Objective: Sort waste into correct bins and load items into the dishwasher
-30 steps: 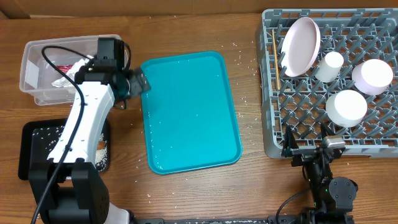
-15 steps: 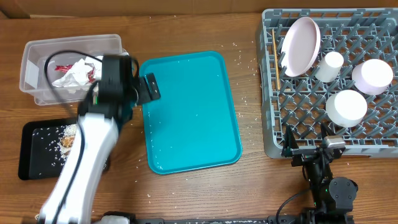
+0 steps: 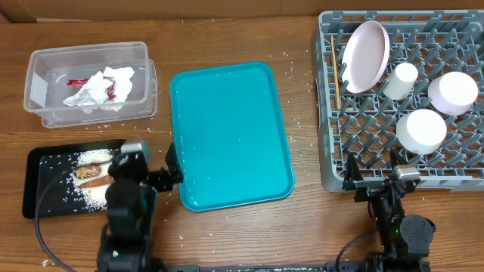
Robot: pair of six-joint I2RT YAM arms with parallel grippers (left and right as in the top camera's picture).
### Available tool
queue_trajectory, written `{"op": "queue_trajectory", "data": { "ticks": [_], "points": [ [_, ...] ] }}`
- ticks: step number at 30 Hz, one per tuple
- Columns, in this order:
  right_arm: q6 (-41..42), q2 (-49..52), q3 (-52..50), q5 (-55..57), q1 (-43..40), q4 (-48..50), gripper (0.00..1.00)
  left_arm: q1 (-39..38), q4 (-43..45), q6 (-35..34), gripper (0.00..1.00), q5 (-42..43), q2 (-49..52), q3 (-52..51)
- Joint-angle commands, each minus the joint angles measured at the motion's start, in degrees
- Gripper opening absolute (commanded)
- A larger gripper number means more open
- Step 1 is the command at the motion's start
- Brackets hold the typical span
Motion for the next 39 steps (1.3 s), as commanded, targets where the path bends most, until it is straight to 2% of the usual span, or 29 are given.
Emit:
{"op": "queue_trajectory", "data": {
  "ticks": [1,5,11,15,20,31,39],
  "points": [
    [-0.22,-0.52,-0.59,0.52,-0.33,0.26,1.0,0.33,3.87,1.7,1.0,-0.33,-6.78,-7.21],
    [-0.2,-0.52,-0.59,0.52,-0.33,0.26,1.0,0.22,9.55,1.68,1.0,0.0,-11.34,-13.33],
    [-0.2,-0.52,-0.59,0.52,-0.33,0.26,1.0,-0.28,5.55,1.95,1.0,0.0,-18.05,-13.33],
    [-0.2,-0.52,-0.59,0.52,-0.33,0.26,1.0,-0.26,-1.33,4.66,1.0,0.26,-24.04,-13.31],
    [-0.2,-0.52,-0.59,0.52,-0.33,0.26,1.0,-0.2,-1.27,8.33,1.0,1.33,-28.59,-13.31],
    [-0.22,-0.52,-0.59,0.52,-0.33,0.26,1.0,-0.09,-1.16,13.29,1.0,1.01,-29.03,-13.31],
    [-0.22,-0.52,-0.59,0.52,-0.33,0.26,1.0,-0.09,-1.14,13.46,1.0,1.05,-28.94,-13.31]
  ]
}}
